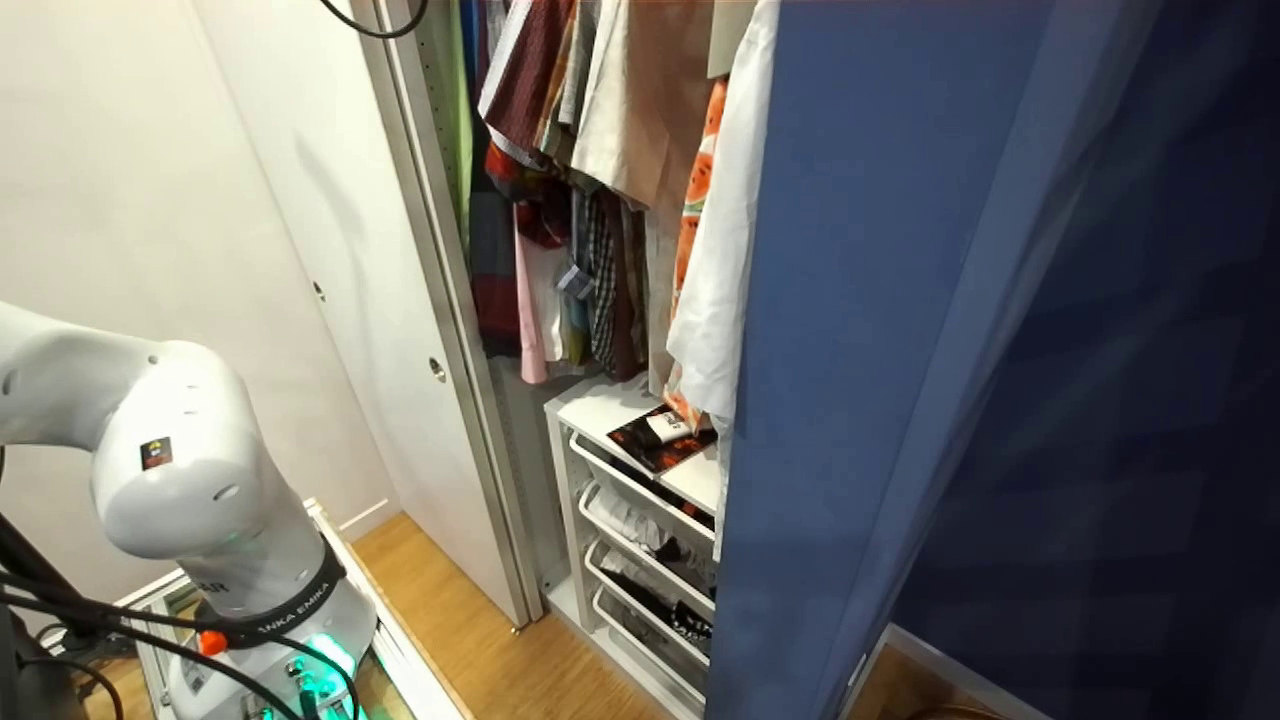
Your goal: Remove the cap from the hook and put it on the bottom shelf
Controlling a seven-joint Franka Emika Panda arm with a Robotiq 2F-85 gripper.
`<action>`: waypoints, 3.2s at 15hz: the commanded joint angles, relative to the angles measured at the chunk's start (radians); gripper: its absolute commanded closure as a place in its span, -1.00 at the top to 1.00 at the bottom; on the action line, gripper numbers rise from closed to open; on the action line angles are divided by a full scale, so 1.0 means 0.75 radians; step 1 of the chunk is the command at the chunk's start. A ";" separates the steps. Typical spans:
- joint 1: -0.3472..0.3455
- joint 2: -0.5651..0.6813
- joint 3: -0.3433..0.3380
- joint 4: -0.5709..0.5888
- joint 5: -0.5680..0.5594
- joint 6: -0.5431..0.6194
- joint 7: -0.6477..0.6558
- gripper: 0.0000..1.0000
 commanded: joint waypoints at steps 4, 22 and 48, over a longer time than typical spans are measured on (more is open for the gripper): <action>-0.046 0.089 -0.005 0.092 0.034 -0.123 0.067 0.11; 0.086 0.000 0.096 0.097 0.025 -0.064 -0.105 -0.98; 0.122 0.104 0.022 -0.703 0.081 -0.422 -0.266 -0.94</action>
